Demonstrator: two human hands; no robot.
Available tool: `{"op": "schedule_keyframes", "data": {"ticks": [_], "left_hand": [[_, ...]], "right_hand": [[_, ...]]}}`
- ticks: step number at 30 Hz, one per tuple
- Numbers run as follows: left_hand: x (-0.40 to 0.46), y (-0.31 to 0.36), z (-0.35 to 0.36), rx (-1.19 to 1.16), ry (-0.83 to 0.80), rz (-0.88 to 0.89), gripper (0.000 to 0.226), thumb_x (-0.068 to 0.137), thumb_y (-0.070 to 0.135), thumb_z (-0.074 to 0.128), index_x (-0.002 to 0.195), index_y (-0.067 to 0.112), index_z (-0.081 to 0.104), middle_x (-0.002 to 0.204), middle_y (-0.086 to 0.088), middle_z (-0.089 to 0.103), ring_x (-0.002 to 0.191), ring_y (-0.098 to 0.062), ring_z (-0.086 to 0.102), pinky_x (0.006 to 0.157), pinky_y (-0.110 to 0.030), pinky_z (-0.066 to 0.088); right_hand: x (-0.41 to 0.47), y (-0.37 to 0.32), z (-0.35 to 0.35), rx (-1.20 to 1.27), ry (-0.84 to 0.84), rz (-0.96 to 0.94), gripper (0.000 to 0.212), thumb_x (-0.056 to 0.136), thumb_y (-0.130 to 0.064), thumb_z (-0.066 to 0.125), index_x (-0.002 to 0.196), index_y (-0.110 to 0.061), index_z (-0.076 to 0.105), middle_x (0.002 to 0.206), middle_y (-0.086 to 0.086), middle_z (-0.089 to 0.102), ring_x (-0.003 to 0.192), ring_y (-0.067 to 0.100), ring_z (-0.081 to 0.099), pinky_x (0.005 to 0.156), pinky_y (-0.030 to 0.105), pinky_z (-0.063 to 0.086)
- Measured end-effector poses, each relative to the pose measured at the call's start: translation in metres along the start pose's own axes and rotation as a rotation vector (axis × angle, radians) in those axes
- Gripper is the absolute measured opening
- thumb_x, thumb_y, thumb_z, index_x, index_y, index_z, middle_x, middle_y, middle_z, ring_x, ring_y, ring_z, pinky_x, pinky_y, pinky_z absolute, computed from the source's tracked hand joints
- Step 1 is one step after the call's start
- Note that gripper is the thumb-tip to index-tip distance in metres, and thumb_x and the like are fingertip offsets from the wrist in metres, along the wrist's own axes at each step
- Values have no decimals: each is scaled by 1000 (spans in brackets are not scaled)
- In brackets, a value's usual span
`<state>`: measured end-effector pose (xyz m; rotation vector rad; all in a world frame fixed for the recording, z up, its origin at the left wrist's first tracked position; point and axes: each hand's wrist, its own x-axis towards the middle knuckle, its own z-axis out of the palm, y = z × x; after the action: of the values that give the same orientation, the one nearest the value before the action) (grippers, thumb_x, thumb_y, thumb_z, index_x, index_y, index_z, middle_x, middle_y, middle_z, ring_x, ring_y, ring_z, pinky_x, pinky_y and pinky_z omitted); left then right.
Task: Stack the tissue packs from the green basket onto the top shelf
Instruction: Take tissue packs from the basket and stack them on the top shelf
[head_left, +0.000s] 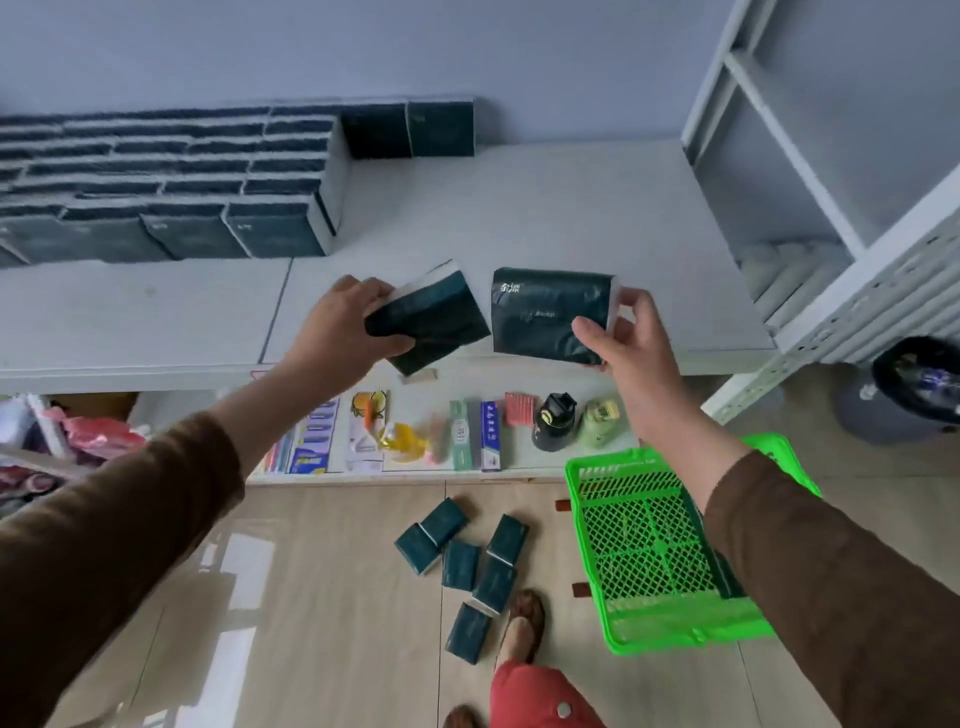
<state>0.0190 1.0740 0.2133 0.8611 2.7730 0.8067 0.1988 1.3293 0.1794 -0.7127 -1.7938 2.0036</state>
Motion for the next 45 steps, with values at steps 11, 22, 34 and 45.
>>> {"op": "schedule_keyframes", "data": {"ticks": [11, 22, 34, 45], "left_hand": [[162, -13, -36, 333, 138, 112, 56, 80, 29, 78, 129, 13, 58, 121, -9, 59, 116, -31, 41, 100, -40, 36], [333, -77, -44, 634, 94, 226, 46, 78, 24, 79, 118, 15, 57, 114, -9, 53, 107, -32, 51, 84, -46, 50], [438, -140, -33, 783, 3, 326, 63, 79, 25, 76, 130, 17, 41, 115, -9, 58, 109, -30, 54, 88, -42, 46], [410, -134, -27, 658, 20, 263, 61, 83, 39, 73, 129, 11, 45, 124, -10, 50, 113, -31, 47, 94, -45, 45]], "right_hand": [[153, -22, 33, -75, 43, -29, 34, 77, -20, 80, 104, -24, 61, 105, -1, 67, 99, 18, 65, 95, 38, 54], [301, -3, 127, -361, 162, -81, 42, 79, -25, 81, 107, -17, 50, 108, 8, 66, 103, 29, 63, 91, 47, 53], [411, 28, 184, -553, 160, -26, 38, 89, -19, 73, 118, -11, 49, 115, 9, 61, 99, 24, 64, 72, 24, 53], [402, 17, 196, -398, 202, 95, 70, 91, -16, 69, 149, -14, 31, 141, 11, 50, 123, 25, 53, 98, 41, 50]]}}
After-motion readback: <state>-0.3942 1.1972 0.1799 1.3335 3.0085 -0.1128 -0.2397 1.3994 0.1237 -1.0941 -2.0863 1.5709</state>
